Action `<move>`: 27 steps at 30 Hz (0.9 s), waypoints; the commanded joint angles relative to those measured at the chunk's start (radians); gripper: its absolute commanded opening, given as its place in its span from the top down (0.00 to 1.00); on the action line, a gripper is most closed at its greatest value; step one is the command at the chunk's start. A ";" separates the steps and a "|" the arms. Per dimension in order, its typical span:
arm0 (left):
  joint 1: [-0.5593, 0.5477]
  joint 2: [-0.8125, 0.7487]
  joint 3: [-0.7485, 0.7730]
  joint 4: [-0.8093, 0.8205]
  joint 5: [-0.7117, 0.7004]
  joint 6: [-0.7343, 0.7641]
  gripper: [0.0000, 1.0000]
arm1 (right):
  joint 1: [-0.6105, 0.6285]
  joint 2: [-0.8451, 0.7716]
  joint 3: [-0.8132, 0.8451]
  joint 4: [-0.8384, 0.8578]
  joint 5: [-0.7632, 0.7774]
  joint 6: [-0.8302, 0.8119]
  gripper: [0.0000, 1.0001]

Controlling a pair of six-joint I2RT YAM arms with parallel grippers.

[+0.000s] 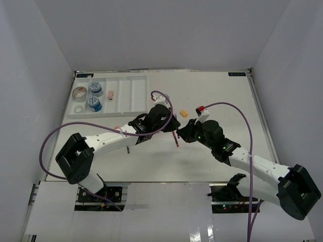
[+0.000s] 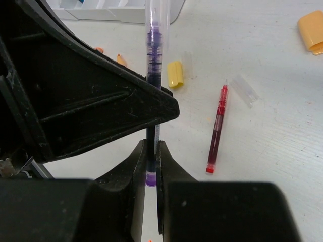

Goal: Sort the stationery into containers
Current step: Pick up the pen from the center of the board.

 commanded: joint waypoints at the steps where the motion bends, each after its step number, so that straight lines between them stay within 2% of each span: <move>1: -0.004 -0.010 0.031 0.008 -0.024 0.013 0.85 | 0.005 0.009 -0.006 0.075 0.006 0.007 0.92; 3: -0.004 -0.010 0.031 0.006 -0.025 0.022 0.93 | 0.005 0.012 -0.003 0.075 0.005 0.004 0.91; 6: -0.004 -0.009 0.030 -0.003 -0.042 0.039 0.97 | 0.005 0.015 -0.003 0.072 0.003 -0.006 0.79; 7: -0.004 -0.009 0.031 -0.008 -0.051 0.046 0.98 | 0.005 0.015 -0.003 0.069 0.003 -0.015 0.68; 8: -0.002 -0.010 0.036 -0.023 -0.062 0.066 0.98 | 0.005 0.014 -0.003 0.064 0.005 -0.022 0.62; 9: 0.002 -0.012 0.039 -0.035 -0.080 0.078 1.00 | 0.005 0.011 0.000 0.051 0.008 -0.030 0.50; 11: 0.033 -0.021 0.044 -0.064 -0.087 0.100 1.00 | 0.005 0.003 -0.002 0.031 0.028 -0.056 0.38; 12: 0.050 -0.026 0.047 -0.074 -0.090 0.140 1.00 | 0.005 -0.008 -0.005 0.020 0.048 -0.067 0.27; 15: 0.146 -0.041 0.062 -0.124 -0.108 0.222 1.00 | 0.005 -0.021 -0.005 -0.028 0.089 -0.117 0.14; 17: 0.261 -0.029 0.108 -0.183 -0.073 0.313 1.00 | 0.005 -0.035 -0.002 -0.069 0.111 -0.147 0.04; 18: 0.300 -0.020 0.131 -0.202 -0.070 0.350 1.00 | 0.005 -0.040 -0.002 -0.078 0.124 -0.176 0.02; 19: 0.368 -0.007 0.178 -0.219 -0.065 0.441 1.00 | 0.005 -0.049 -0.002 -0.086 0.132 -0.188 0.04; 22: 0.496 0.089 0.319 -0.307 -0.085 0.572 1.00 | 0.003 -0.066 -0.020 -0.095 0.146 -0.228 0.10; 23: 0.525 0.124 0.365 -0.371 -0.047 0.592 1.00 | 0.003 -0.069 -0.026 -0.095 0.149 -0.236 0.10; 27: 0.630 0.317 0.543 -0.437 -0.010 0.674 1.00 | 0.003 -0.074 -0.049 -0.100 0.134 -0.265 0.10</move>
